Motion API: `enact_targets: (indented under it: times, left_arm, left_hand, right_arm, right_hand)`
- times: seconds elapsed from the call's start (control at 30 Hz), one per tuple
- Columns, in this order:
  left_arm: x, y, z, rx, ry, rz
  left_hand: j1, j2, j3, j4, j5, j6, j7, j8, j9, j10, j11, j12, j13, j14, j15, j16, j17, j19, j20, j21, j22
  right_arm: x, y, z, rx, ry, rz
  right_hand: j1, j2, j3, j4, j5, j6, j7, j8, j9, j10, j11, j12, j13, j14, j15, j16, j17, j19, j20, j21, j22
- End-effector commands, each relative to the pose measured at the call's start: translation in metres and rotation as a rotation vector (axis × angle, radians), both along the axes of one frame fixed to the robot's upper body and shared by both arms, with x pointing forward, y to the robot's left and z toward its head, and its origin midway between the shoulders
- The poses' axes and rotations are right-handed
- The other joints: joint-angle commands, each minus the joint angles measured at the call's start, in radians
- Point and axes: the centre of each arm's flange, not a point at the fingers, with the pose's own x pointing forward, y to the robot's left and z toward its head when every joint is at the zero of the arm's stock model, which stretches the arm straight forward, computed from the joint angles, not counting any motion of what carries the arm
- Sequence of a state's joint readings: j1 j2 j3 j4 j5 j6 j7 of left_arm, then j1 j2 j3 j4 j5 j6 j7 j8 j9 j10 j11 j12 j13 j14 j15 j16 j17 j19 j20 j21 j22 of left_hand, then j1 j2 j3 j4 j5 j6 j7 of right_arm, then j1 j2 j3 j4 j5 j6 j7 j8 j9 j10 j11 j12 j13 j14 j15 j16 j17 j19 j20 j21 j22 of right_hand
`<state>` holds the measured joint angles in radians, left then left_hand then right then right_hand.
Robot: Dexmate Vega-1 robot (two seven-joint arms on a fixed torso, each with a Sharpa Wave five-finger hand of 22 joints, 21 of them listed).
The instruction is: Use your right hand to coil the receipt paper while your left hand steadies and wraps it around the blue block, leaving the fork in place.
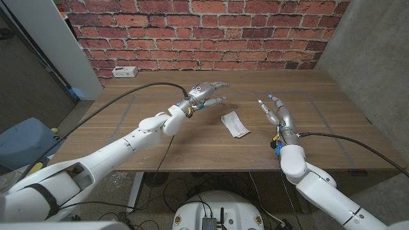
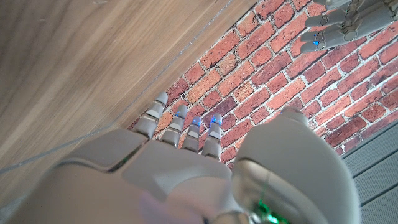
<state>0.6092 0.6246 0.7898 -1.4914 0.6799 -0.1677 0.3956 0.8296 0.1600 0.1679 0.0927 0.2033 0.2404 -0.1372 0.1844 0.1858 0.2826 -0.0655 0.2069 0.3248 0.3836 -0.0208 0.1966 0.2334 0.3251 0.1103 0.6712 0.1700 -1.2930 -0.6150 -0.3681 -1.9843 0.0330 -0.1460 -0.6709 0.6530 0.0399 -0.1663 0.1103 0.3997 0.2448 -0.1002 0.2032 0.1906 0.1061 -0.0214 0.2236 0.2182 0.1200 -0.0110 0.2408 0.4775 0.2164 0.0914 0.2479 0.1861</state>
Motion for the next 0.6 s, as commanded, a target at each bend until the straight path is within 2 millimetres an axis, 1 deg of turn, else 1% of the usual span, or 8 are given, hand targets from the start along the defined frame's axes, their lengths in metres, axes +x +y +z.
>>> enact_targets:
  times: [0.03,0.07,0.1,0.2,0.3,0.43,0.53,0.6]
  left_arm:
    - [0.002,0.04,-0.004,-0.271,0.136,-0.151]
    - [0.002,0.044,-0.004,-0.288,0.149,-0.16]
    - [0.002,0.047,-0.005,-0.303,0.162,-0.167]
    - [0.002,0.057,-0.006,-0.359,0.207,-0.2]
    - [0.003,0.068,-0.008,-0.411,0.252,-0.241]
    - [0.005,0.084,-0.014,-0.48,0.314,-0.31]
    - [0.006,0.097,-0.02,-0.526,0.347,-0.352]
    - [0.006,0.104,-0.025,-0.549,0.362,-0.374]
  left_hand:
    - [-0.031,0.0,0.004,0.012,-0.001,-0.02,0.013,-0.005,0.001,-0.012,0.016,-0.004,-0.011,-0.032,0.008,-0.008,-0.006,-0.022,-0.006,-0.019,0.003]
    - [-0.036,0.0,0.005,0.013,-0.002,-0.02,0.017,-0.004,0.001,-0.013,0.018,-0.004,-0.013,-0.039,0.009,-0.009,-0.008,-0.028,-0.012,-0.024,0.003]
    - [-0.047,0.0,0.006,0.015,-0.002,-0.031,0.043,-0.006,0.0,-0.012,0.017,-0.004,-0.019,-0.049,0.007,-0.01,-0.012,-0.036,-0.021,-0.032,0.003]
    - [-0.069,0.002,0.01,0.018,-0.004,-0.037,0.065,-0.003,-0.002,-0.017,0.023,-0.006,-0.034,-0.084,0.003,-0.015,-0.022,-0.064,-0.041,-0.055,0.003]
    - [-0.088,0.003,0.015,0.02,-0.006,-0.045,0.102,-0.004,-0.004,-0.015,0.028,-0.006,-0.048,-0.116,-0.007,-0.016,-0.031,-0.1,-0.066,-0.081,0.003]
    - [-0.122,0.009,0.017,0.031,-0.015,-0.045,0.117,-0.003,-0.007,-0.035,0.024,-0.013,-0.068,-0.159,-0.009,-0.02,-0.04,-0.149,-0.089,-0.115,0.002]
    - [-0.19,0.025,0.03,0.056,-0.018,-0.039,0.122,-0.003,-0.01,-0.05,0.021,-0.014,-0.104,-0.237,-0.007,-0.023,-0.051,-0.255,-0.123,-0.181,0.003]
    - [-0.211,0.027,0.037,0.061,-0.017,-0.027,0.13,0.0,-0.011,-0.054,0.027,-0.014,-0.115,-0.266,-0.004,-0.025,-0.053,-0.286,-0.138,-0.202,0.003]
  right_arm:
    - [0.007,0.003,0.006,0.059,-0.059,0.087]
    - [0.007,0.004,0.006,0.065,-0.064,0.095]
    - [0.008,0.005,0.006,0.069,-0.067,0.102]
    - [0.008,0.008,0.007,0.087,-0.081,0.123]
    - [0.007,0.011,0.008,0.105,-0.101,0.142]
    - [0.006,0.015,0.009,0.136,-0.133,0.159]
    - [0.006,0.017,0.009,0.161,-0.149,0.15]
    - [0.007,0.018,0.009,0.179,-0.158,0.139]
  right_hand:
    - [0.008,0.016,0.01,-0.005,0.003,-0.004,0.005,-0.004,0.0,0.007,0.007,0.002,0.0,0.008,-0.001,0.0,-0.008,0.022,-0.047,0.008,0.0]
    - [0.009,0.017,0.01,-0.005,0.003,-0.004,0.005,-0.004,0.0,0.008,0.008,0.001,0.0,0.008,-0.001,-0.001,-0.009,0.024,-0.05,0.008,0.0]
    - [0.01,0.019,0.011,-0.006,0.003,-0.004,0.005,-0.004,0.0,0.009,0.007,0.001,0.0,0.008,-0.001,-0.001,-0.011,0.029,-0.055,0.009,-0.001]
    - [0.013,0.024,0.014,-0.007,0.002,-0.001,0.006,-0.004,0.0,0.012,0.007,0.0,-0.002,0.011,-0.004,-0.004,-0.017,0.04,-0.07,0.012,-0.001]
    - [0.019,0.031,0.018,-0.011,-0.001,0.004,0.007,-0.003,-0.001,0.021,0.01,0.0,-0.005,0.015,-0.01,-0.01,-0.031,0.061,-0.098,0.015,-0.003]
    - [0.013,0.039,0.019,-0.009,-0.005,0.015,0.008,-0.001,-0.001,0.04,0.019,0.001,-0.01,0.011,-0.026,-0.021,-0.048,0.075,-0.125,0.015,-0.005]
    - [0.011,0.043,0.019,-0.012,-0.012,0.025,0.006,-0.002,-0.002,0.058,0.019,-0.001,-0.016,0.019,-0.043,-0.032,-0.078,0.022,-0.164,-0.016,-0.009]
    - [0.011,0.044,0.019,-0.013,-0.014,0.029,0.004,-0.002,-0.002,0.066,0.011,-0.002,-0.018,0.014,-0.038,-0.04,-0.092,0.0,-0.164,-0.028,-0.011]
